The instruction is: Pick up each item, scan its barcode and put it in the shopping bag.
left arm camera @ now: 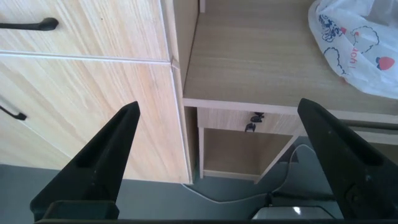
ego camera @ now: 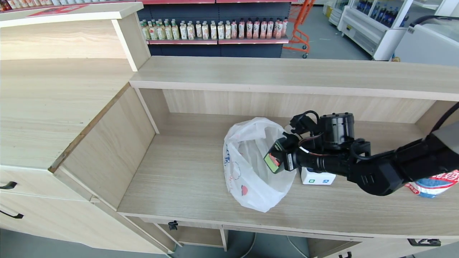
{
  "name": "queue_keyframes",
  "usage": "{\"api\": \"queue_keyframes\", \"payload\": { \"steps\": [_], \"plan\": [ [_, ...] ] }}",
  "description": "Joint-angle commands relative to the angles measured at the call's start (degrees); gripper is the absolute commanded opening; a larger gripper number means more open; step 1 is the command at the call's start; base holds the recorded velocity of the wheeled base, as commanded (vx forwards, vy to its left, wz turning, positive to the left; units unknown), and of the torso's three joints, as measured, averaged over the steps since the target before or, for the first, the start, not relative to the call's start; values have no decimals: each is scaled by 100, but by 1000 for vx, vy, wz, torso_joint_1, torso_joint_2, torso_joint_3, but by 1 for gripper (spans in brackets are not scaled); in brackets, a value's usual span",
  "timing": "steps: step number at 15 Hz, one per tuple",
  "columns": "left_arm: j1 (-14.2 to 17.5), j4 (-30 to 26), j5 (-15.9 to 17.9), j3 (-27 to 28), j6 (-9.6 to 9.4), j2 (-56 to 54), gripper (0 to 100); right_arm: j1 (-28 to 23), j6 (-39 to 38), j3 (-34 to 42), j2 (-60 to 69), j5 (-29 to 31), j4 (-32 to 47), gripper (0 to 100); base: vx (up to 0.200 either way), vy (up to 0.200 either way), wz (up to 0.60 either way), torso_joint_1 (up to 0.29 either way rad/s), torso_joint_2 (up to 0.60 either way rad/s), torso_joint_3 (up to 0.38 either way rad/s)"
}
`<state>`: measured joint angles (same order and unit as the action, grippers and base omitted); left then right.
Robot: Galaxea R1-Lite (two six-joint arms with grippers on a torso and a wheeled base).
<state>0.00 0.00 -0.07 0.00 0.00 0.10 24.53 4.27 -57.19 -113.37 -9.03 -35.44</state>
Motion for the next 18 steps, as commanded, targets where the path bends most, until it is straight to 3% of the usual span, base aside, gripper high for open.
{"api": "queue_keyframes", "payload": {
  "steps": [1, 6, 7, 10, 13, 15, 18],
  "plan": [
    [0, 0, -1, 0, 0, -1, 100, 219, 48, -240, -493, 7, -68, 0, 0, 0, 0, 0, 0, 0],
    [0, 0, -1, 0, 0, -1, 100, 254, 663, -513, -923, 183, -77, 0, 0, 0, 0, 0, 0, 0],
    [0, 0, -1, 0, 0, -1, 100, 254, 672, -513, -959, 191, -77, 100, 0, 0, 0, 0, 0, 0],
    [0, 0, -1, 0, 0, -1, 100, 263, 584, -469, -941, 183, -200, 100, 0, 0, 0, 0, 0, 0],
    [0, 0, -1, 0, 0, -1, 100, 228, -646, -416, -537, 183, -218, 100, 0, 0, 0, 0, 0, 0],
    [0, 0, -1, 0, 0, -1, 100, 43, -1631, 23, 17, 191, -200, 100, 0, 0, 0, 0, 0, 0],
    [0, 0, -1, 0, 0, -1, 100, -519, -2141, 920, 1300, 183, 353, 100, 0, 0, 0, 0, 0, 0]
  ]
}}
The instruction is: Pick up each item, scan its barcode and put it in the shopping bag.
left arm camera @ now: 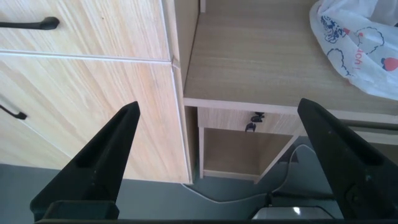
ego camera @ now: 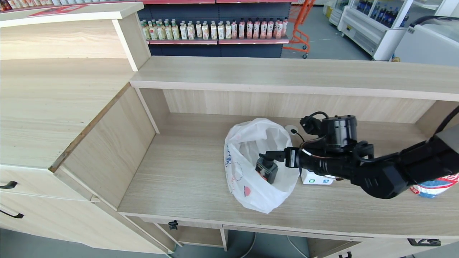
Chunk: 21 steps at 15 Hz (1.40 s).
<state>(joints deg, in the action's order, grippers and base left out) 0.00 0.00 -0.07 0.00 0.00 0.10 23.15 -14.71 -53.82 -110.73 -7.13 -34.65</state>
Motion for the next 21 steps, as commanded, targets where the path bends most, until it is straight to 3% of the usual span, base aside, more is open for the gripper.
{"api": "queue_keyframes", "payload": {
  "steps": [1, 3, 6, 8, 12, 16, 21],
  "plan": [
    [0, 0, -1, 0, 0, -1, 100, -698, -533, 979, 1853, -8, 582, 100, 0, 0, 0, 0, 0, 0],
    [0, 0, -1, 0, 0, -1, 100, -1067, -919, 1146, 3110, -8, 1505, 100, 0, 0, 0, 0, 0, 0],
    [0, 0, -1, 0, 0, -1, 100, -1410, -928, 583, 4736, 10, 4563, 100, 0, 0, 0, 0, 0, 0],
    [0, 0, -1, 0, 0, -1, 100, -1647, -937, 328, 5070, 63, 5565, 100, 0, 0, 0, 0, 0, 0],
    [0, 0, -1, 0, 0, -1, 100, -2306, -937, 284, 5175, 45, 5697, 100, 0, 0, 0, 0, 0, 0],
    [0, 0, -1, 0, 9, -1, 100, -2420, -1042, 284, 5158, 45, 5715, 100, 0, -100, 0, 1, 1, 2],
    [0, 0, -10, 0, 0, -1, 100, -2464, -1974, -216, 4850, 63, 6295, 100, 0, -200, 0, -1, 2, 3]
  ]
}}
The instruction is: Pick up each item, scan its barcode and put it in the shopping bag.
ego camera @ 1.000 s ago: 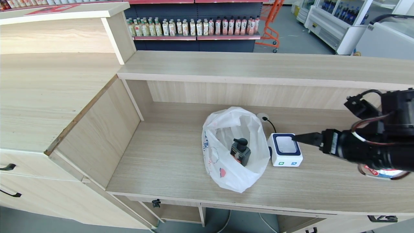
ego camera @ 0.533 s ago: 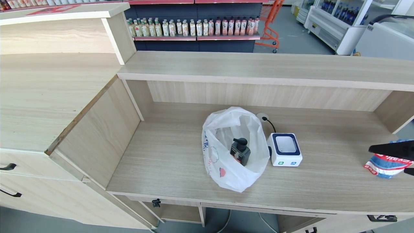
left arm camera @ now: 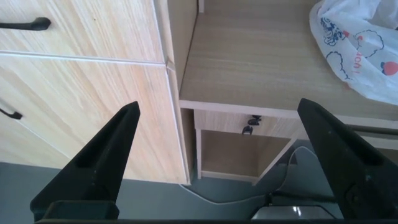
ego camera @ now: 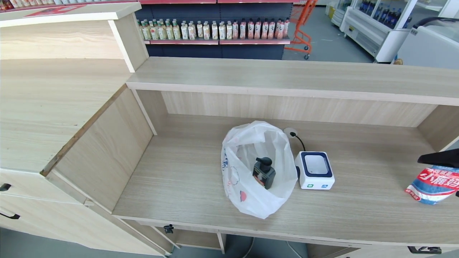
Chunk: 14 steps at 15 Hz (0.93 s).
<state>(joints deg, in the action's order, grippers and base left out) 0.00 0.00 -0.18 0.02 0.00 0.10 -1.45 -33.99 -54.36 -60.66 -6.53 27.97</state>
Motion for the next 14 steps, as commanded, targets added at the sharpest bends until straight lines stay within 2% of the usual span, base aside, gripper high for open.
{"api": "queue_keyframes", "payload": {
  "steps": [1, 10, 14],
  "plan": [
    [0, 0, 1, -2, 0, -1, 100, -13, -240, -260, -253, 3, 113, 100, 0, -200, 0, 17, 12, -2],
    [0, 0, 1, -2, 26, -1, 100, -13, -407, -233, -288, 3, 139, 100, 0, -200, 0, 2, 3, 3],
    [0, 0, 1, -2, 26, -1, 100, -13, -978, -347, -262, 337, 561, 100, 0, -200, 0, 0, 1, 4]
  ]
}}
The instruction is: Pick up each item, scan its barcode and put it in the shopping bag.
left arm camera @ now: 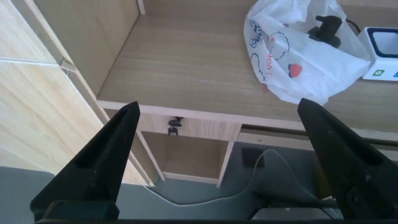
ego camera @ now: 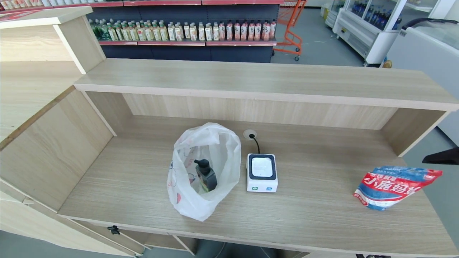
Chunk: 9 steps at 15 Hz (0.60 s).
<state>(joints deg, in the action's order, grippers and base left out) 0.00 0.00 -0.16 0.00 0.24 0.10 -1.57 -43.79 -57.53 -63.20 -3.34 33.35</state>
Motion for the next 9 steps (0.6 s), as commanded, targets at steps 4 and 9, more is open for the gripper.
{"api": "queue_keyframes", "payload": {
  "steps": [4, 9],
  "plan": [
    [0, 0, -2, 0, -7, -1, 100, -1, -314, -30, -17, 193, 136, 100, 0, -200, 0, 4, 1, 2],
    [0, 0, -2, 0, -24, -1, 100, -89, -1519, -795, -720, 1055, 549, 100, 0, -40, 0, 0, 0, 1]
  ]
}}
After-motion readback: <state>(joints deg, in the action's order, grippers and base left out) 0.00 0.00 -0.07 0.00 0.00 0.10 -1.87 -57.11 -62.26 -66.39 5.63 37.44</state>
